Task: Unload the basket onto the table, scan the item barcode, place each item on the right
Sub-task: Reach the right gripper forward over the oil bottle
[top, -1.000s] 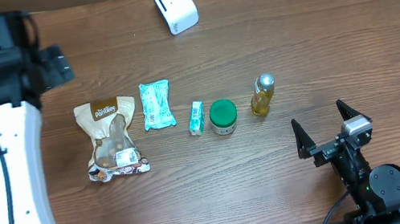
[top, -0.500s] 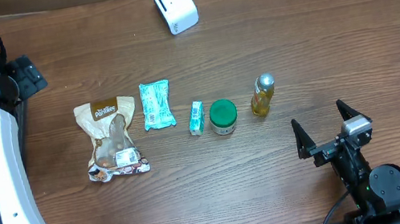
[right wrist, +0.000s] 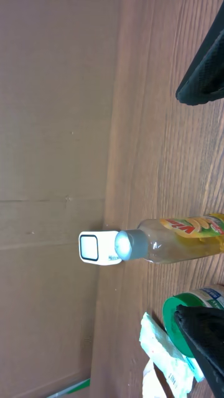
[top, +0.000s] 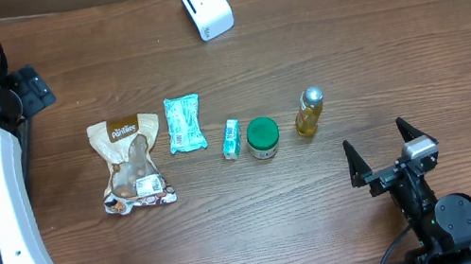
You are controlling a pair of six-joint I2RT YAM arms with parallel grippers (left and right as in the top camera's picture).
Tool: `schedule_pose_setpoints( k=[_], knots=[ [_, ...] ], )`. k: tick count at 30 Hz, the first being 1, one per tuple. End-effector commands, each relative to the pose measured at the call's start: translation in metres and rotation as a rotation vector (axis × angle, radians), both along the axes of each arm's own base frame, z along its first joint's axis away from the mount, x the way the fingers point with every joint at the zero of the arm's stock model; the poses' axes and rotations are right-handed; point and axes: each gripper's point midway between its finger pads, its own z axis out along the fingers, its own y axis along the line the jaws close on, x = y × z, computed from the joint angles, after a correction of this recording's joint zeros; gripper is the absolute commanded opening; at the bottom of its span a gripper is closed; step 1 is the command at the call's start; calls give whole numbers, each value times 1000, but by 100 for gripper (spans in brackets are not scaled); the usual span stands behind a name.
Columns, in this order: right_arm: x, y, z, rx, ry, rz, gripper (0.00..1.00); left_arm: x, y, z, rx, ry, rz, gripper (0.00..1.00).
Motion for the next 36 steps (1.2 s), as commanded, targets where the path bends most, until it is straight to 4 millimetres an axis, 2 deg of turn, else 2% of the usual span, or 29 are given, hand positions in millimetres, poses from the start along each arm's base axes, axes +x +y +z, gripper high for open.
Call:
schedule_pose_setpoints(
  k=[1,22,26,31,36],
  knots=[
    [0,1,-3,1,0,6,100,1,3,4,4,-10,3,100],
    [0,1,3,4,-25,8,100,1,2,4,4,-10,3,100],
    [-5,17,4,4,-27,105,100,1,3,4,4,-10,3,100],
    [-6,20,2,4,-17,119,100,1,2,4,4,-10,3,100],
    [-11,17,21,36,-8,108,100,1,3,4,4,-10,3,100]
  ],
)
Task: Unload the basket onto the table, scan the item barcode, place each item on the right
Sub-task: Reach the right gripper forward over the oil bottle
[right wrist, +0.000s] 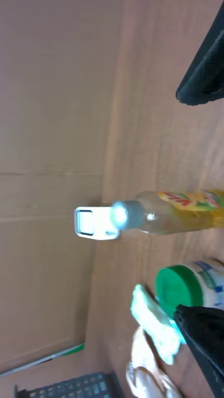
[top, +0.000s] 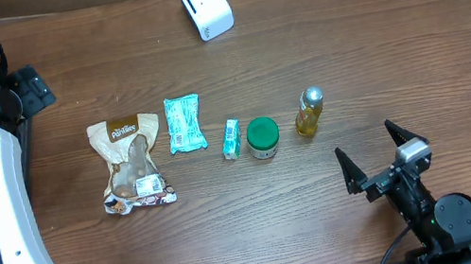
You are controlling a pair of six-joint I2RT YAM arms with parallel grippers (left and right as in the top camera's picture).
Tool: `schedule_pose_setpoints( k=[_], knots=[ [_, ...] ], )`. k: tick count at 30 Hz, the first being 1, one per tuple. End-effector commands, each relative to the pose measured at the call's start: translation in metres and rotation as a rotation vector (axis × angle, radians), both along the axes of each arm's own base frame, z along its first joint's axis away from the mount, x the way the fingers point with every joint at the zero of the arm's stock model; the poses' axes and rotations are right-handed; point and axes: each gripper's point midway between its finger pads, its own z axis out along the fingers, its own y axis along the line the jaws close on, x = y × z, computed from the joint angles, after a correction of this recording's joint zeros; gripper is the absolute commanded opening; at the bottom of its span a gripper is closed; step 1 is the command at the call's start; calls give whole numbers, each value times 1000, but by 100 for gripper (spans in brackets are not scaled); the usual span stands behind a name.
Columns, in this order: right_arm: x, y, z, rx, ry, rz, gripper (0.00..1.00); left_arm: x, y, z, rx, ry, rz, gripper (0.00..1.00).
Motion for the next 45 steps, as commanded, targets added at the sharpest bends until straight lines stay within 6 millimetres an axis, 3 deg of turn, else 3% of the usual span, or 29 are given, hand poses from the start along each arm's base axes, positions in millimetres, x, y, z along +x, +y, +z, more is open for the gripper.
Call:
schedule_pose_setpoints(
  k=[1,6,11,15,21,25,28,32,38,39,42,45],
  knots=[
    [-6,-6,32,44,-15,-32,100,1,3,4,4,-10,3,100],
    [-16,-21,61,69,17,-115,100,1,3,4,4,-10,3,100],
    [-24,-27,117,66,33,-145,100,1,3,4,4,-10,3,99],
    [-17,-26,144,52,112,-146,100,1,3,4,4,-10,3,100],
    [9,-17,170,1,457,-120,100,1,3,4,4,-10,3,100],
    [15,-10,165,-36,770,-97,100,1,3,4,4,-10,3,100],
    [22,-10,149,-71,1011,-102,100,1,3,4,4,-10,3,100],
    [48,1,130,-56,1100,-65,100,1,3,4,4,-10,3,99],
    [86,34,91,53,1247,71,100,1,3,4,4,-10,3,100],
    [89,34,87,65,1259,59,100,1,3,4,4,-10,3,99],
    [99,25,67,167,1363,-112,84,1,3,4,4,-10,3,100],
    [107,19,63,145,1340,-174,80,1,3,4,4,-10,3,99]
  ],
)
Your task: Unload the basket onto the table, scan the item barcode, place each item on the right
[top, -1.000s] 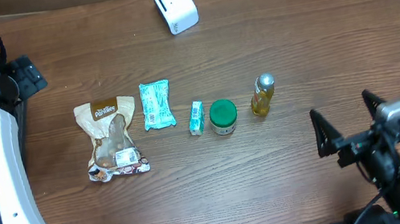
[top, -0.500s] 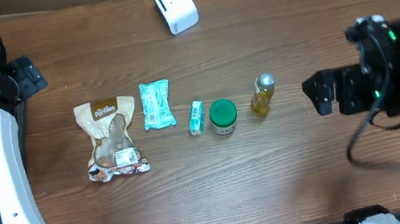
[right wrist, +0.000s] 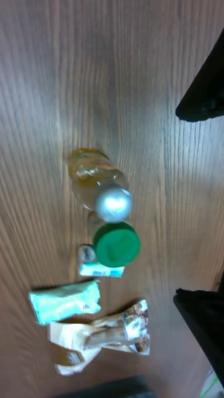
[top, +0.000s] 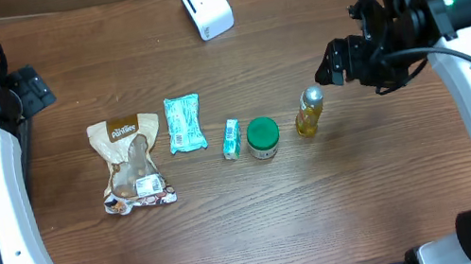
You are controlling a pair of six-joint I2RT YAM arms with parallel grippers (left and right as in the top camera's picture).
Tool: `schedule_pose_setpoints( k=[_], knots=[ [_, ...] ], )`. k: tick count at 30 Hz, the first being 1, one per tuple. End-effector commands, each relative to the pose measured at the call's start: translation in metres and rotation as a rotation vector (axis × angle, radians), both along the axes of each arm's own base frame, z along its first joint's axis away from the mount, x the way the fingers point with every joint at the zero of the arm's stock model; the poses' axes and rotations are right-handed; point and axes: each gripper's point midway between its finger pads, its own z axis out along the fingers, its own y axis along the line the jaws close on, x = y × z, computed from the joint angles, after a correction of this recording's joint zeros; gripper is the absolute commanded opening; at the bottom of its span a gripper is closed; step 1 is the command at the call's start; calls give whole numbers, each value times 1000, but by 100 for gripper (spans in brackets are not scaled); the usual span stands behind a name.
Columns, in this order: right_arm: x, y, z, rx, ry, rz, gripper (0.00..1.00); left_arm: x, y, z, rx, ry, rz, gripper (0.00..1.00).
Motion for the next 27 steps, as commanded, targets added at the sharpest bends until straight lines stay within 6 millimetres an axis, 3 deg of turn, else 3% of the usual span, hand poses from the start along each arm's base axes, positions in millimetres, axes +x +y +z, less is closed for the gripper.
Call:
schedule_pose_setpoints(
  k=[1,5,10,17,27],
  knots=[
    [12,-6,6,-46,-30,-109,80,1,3,4,4,-10,3,100],
    [14,-9,0,-128,-32,-157,84,1,3,4,4,-10,3,100],
    [21,20,-19,-141,-78,-72,87,1,3,4,4,-10,3,100],
    [20,33,-38,-205,-95,-27,96,1,3,4,4,-10,3,100],
    [23,40,-87,-239,7,0,100,1,3,4,4,-10,3,100]
  ],
)
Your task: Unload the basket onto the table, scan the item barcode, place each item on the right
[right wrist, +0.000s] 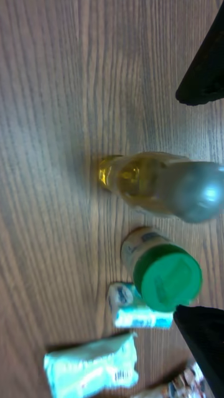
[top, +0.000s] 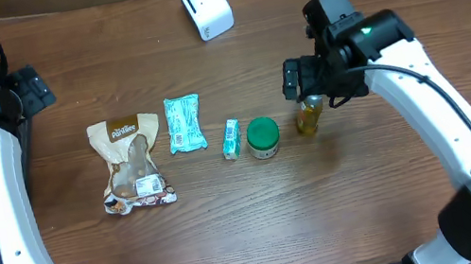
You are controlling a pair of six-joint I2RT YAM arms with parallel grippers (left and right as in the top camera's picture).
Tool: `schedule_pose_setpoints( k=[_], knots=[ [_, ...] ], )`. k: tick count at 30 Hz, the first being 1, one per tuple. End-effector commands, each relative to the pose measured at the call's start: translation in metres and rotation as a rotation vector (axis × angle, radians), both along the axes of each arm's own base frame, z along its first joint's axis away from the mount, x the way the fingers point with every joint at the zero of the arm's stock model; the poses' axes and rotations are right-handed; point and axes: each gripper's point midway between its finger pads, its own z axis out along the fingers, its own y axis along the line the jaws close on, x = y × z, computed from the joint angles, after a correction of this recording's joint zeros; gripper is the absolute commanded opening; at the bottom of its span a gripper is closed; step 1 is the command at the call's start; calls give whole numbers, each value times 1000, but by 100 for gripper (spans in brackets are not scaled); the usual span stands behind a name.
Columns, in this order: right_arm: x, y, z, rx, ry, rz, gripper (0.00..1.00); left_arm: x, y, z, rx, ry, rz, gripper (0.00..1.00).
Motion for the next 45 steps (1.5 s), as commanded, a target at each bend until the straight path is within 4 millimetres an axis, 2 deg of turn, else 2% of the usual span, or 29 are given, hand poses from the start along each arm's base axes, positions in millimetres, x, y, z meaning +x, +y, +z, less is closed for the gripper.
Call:
schedule_pose_setpoints(
  k=[1,5,15,19,22,31,33,35,36,45],
  knots=[
    [-1,0,-19,-25,47,-4,100,1,3,4,4,-10,3,100],
    [0,0,-28,-32,74,-16,100,1,3,4,4,-10,3,99],
    [1,-6,-30,-61,70,-60,100,1,3,4,4,-10,3,100],
    [1,-10,-33,-82,69,-64,96,1,3,4,4,-10,3,100],
    [-1,-11,-37,-85,76,-64,99,1,3,4,4,-10,3,99],
    [4,-2,-37,-36,60,-55,100,1,3,4,4,-10,3,100],
    [4,-2,-37,-38,60,-56,91,1,3,4,4,-10,3,100],
    [5,-4,-37,-52,55,-59,76,1,3,4,4,-10,3,100],
    [5,-4,-37,-50,55,-59,73,1,3,4,4,-10,3,100],
    [-2,3,-41,-66,66,-33,76,1,3,4,4,-10,3,99]
  ],
)
